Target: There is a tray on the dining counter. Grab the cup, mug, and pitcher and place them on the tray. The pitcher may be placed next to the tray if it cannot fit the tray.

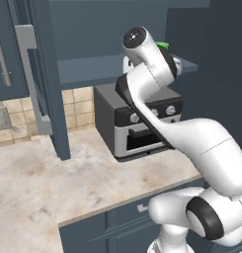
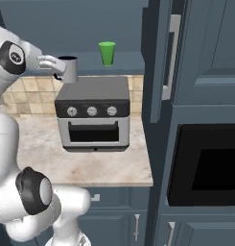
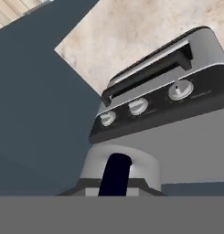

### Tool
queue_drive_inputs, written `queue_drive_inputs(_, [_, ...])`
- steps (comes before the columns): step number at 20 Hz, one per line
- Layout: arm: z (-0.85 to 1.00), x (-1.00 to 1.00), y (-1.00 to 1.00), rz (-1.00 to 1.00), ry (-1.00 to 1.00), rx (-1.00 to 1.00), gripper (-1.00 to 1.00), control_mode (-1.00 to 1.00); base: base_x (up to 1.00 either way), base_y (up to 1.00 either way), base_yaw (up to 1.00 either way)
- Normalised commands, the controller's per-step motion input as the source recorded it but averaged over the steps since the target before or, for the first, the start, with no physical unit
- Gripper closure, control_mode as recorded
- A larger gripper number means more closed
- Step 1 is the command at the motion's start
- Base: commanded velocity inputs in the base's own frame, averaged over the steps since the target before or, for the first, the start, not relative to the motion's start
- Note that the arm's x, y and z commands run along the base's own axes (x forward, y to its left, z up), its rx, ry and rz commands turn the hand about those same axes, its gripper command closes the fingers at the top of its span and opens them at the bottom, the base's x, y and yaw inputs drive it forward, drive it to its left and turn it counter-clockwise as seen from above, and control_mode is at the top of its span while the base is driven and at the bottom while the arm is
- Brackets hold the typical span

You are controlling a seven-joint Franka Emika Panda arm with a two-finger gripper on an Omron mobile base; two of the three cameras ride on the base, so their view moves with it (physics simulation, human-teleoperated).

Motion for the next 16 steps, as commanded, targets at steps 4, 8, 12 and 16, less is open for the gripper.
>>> queue_drive_inputs(4, [-0.13, -1.00, -0.35, 0.12, 0.03, 0.01, 1.00, -1.00, 0.00, 0.00, 0.00])
queue_drive_inputs(8, [-0.26, -1.00, -0.10, 0.18, 0.05, 0.00, 1.00, -1.00, 0.00, 0.00, 0.00])
queue_drive_inputs(12, [-0.28, -1.00, -0.07, 0.21, 0.04, 0.00, 1.00, -1.00, 0.00, 0.00, 0.00])
queue_drive_inputs(16, [-0.21, -0.86, -0.11, 0.20, 0.05, 0.00, 1.00, -1.00, 0.00, 0.00, 0.00])
